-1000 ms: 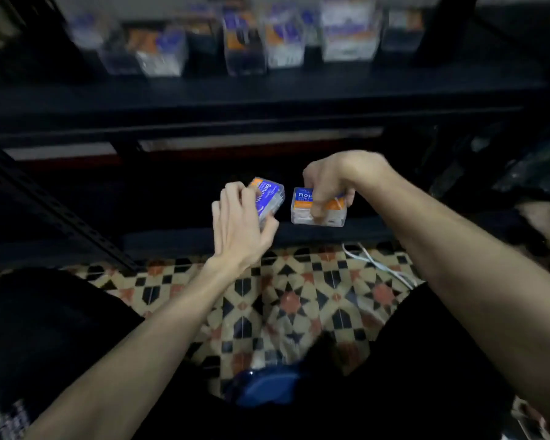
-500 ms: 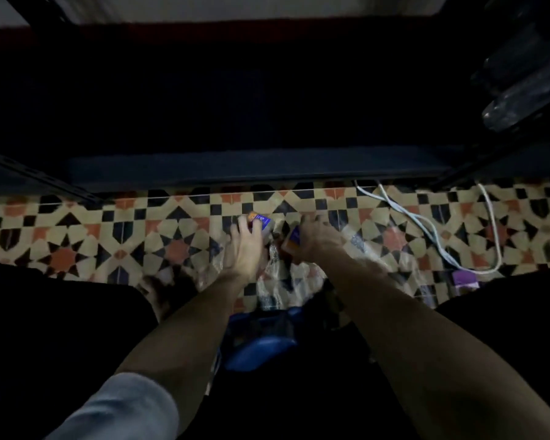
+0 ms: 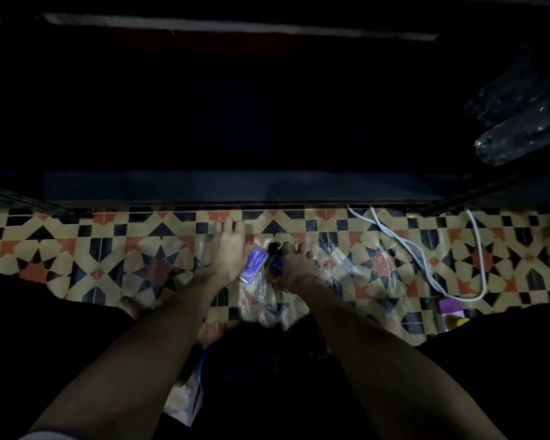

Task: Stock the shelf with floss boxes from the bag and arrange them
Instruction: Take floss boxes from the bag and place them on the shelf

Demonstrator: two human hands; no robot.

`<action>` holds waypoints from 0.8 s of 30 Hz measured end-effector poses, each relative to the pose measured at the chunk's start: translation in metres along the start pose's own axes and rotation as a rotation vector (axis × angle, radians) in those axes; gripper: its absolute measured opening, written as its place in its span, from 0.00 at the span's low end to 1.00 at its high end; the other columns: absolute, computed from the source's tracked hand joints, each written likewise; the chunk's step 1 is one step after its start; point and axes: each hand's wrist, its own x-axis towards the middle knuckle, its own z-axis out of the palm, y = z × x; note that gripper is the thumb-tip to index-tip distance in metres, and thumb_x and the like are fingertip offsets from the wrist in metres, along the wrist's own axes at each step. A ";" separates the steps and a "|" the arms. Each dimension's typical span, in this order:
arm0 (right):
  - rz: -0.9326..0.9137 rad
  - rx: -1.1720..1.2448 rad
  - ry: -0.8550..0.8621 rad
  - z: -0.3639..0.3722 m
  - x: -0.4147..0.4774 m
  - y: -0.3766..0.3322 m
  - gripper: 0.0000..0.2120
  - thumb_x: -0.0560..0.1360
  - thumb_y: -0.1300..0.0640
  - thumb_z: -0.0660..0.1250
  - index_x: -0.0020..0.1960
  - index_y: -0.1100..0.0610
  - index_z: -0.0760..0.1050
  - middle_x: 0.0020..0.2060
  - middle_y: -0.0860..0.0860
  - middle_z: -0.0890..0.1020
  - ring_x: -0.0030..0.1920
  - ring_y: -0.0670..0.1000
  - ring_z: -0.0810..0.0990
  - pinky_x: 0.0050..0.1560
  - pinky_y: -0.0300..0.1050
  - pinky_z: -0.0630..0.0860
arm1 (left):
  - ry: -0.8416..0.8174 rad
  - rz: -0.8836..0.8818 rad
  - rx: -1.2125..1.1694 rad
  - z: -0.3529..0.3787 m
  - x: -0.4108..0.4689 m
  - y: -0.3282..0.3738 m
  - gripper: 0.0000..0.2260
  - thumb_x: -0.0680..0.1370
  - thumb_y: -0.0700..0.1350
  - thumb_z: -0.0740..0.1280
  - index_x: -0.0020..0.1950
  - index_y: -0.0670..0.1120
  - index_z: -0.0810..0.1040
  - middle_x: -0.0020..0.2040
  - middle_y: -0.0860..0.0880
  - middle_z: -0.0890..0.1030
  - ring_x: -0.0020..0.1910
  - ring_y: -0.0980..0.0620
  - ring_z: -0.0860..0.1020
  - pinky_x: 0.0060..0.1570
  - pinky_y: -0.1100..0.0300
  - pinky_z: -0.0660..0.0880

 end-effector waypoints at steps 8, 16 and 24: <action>-0.121 -0.042 -0.234 -0.245 -0.168 -0.050 0.18 0.71 0.52 0.76 0.56 0.60 0.80 0.49 0.55 0.83 0.54 0.55 0.82 0.47 0.53 0.84 | -0.388 0.205 0.218 -0.238 -0.062 0.050 0.16 0.80 0.46 0.65 0.66 0.44 0.75 0.60 0.45 0.79 0.49 0.47 0.78 0.43 0.57 0.74; -0.404 0.222 0.474 -0.377 -0.319 -0.081 0.07 0.75 0.65 0.70 0.52 0.61 0.76 0.41 0.58 0.84 0.39 0.54 0.84 0.33 0.49 0.84 | 0.608 0.213 -0.038 -0.434 -0.154 0.034 0.13 0.78 0.54 0.63 0.59 0.50 0.77 0.59 0.40 0.76 0.58 0.35 0.75 0.52 0.49 0.72; -0.374 -0.024 0.914 -0.388 -0.258 -0.109 0.18 0.76 0.55 0.60 0.65 0.58 0.73 0.61 0.64 0.78 0.64 0.64 0.76 0.63 0.54 0.73 | 0.729 -0.045 -0.165 -0.444 -0.100 0.034 0.21 0.79 0.58 0.61 0.61 0.43 0.76 0.62 0.39 0.78 0.61 0.37 0.75 0.58 0.48 0.72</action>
